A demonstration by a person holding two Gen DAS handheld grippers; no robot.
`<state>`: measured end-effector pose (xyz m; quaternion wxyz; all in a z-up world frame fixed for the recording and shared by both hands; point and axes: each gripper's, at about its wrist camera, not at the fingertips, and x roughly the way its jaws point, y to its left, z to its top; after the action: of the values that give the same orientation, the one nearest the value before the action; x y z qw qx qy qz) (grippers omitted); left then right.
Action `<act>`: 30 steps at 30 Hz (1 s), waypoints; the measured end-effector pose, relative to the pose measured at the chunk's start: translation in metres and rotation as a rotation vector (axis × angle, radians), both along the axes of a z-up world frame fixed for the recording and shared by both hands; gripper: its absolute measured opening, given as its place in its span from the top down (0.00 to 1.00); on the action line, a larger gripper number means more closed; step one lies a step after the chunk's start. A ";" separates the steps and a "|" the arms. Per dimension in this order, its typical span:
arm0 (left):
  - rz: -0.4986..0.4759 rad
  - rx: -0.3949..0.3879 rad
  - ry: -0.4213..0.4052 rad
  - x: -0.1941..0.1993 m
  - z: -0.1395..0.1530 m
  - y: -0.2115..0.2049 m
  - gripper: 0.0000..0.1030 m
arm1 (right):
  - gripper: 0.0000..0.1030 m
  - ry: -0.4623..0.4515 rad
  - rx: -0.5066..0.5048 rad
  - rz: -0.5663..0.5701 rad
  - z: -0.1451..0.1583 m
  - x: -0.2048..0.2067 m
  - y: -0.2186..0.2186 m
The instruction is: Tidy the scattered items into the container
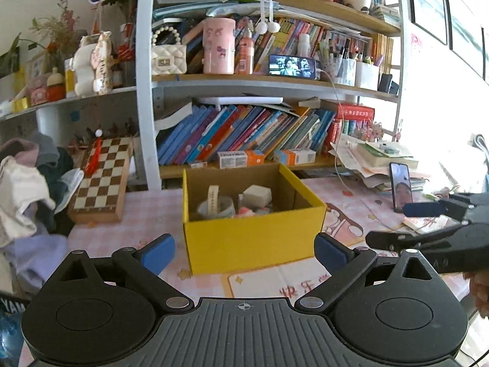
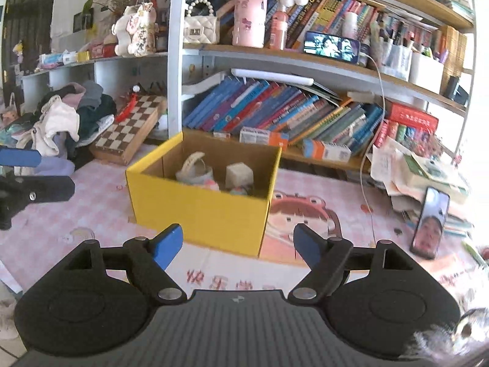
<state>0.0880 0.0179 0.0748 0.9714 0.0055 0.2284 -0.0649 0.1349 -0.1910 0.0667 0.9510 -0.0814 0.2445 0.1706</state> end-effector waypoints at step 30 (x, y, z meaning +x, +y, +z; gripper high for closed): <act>0.055 0.003 0.223 -0.052 -0.077 -0.003 0.02 | 0.03 0.160 -0.062 -0.074 -0.069 -0.071 0.019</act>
<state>0.0365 0.0148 -0.0025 0.9414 -0.0063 0.3351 -0.0382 0.0634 -0.1723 -0.0025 0.9311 -0.0880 0.3279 0.1336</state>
